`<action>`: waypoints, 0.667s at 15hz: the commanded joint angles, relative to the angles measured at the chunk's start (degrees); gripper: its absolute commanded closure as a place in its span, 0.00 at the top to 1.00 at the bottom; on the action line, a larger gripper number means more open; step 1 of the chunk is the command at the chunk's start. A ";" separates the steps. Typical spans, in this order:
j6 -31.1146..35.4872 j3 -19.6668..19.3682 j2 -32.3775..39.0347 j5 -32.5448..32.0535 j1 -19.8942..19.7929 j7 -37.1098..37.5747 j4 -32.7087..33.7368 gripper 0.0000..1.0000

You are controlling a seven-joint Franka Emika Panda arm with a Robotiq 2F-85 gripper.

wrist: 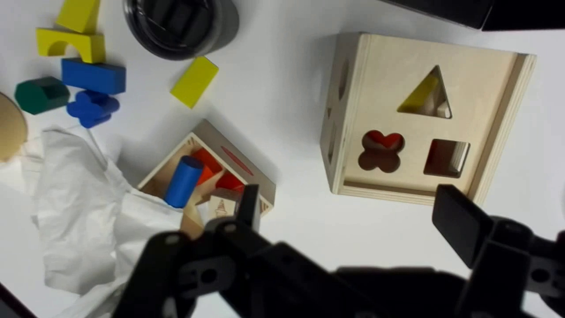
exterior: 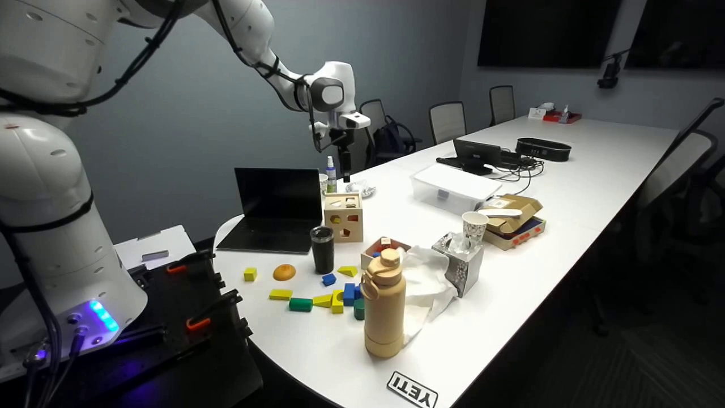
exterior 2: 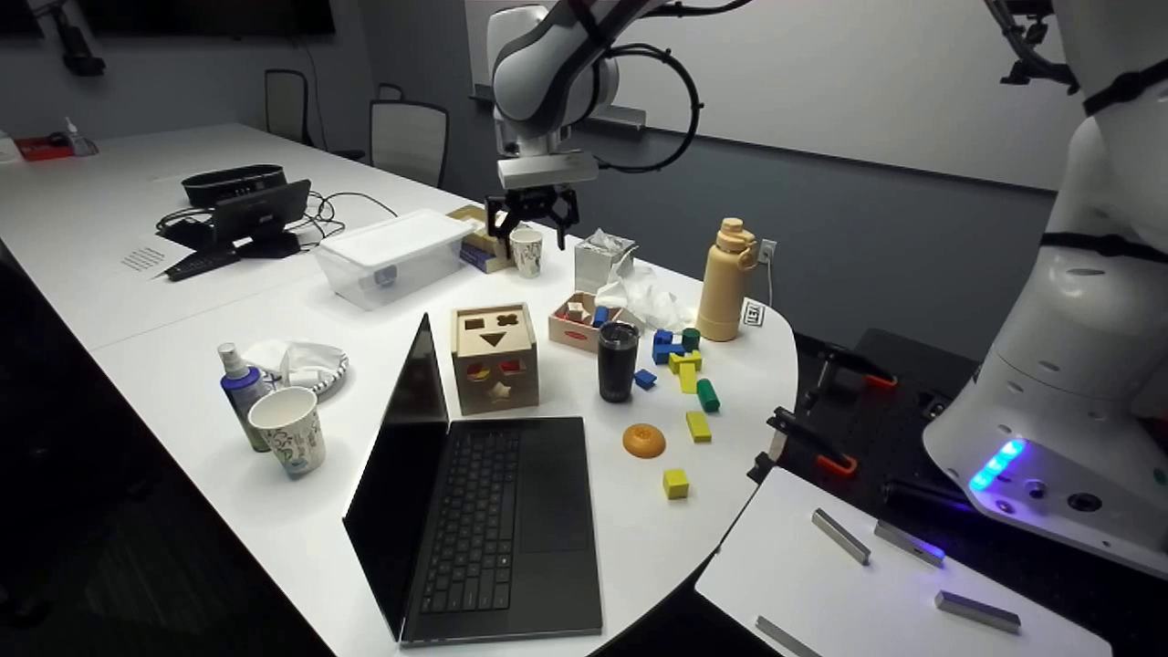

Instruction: Put the orange block in the wooden toy box.

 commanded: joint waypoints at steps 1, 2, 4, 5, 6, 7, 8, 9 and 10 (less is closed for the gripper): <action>0.25 0.48 -11.35 -1.19 -1.67 0.82 -13.34 1.00; 0.29 0.70 -13.03 -1.16 -2.27 0.72 -15.46 1.00; 0.38 1.26 -15.63 -0.72 -3.57 0.16 -18.88 1.00; 0.42 1.37 -16.58 -0.80 -4.06 0.13 -20.24 1.00; 0.35 1.53 -17.39 -0.89 -4.53 0.16 -21.36 1.00; 0.12 1.80 -18.16 -0.73 -5.00 -0.10 -22.31 1.00; 0.15 2.07 -18.63 -0.58 -5.46 -0.43 -23.08 1.00; 0.09 2.43 -19.10 -0.25 -5.95 -0.94 -23.75 1.00; 0.00 2.63 -19.43 -0.17 -6.27 -1.22 -24.25 1.00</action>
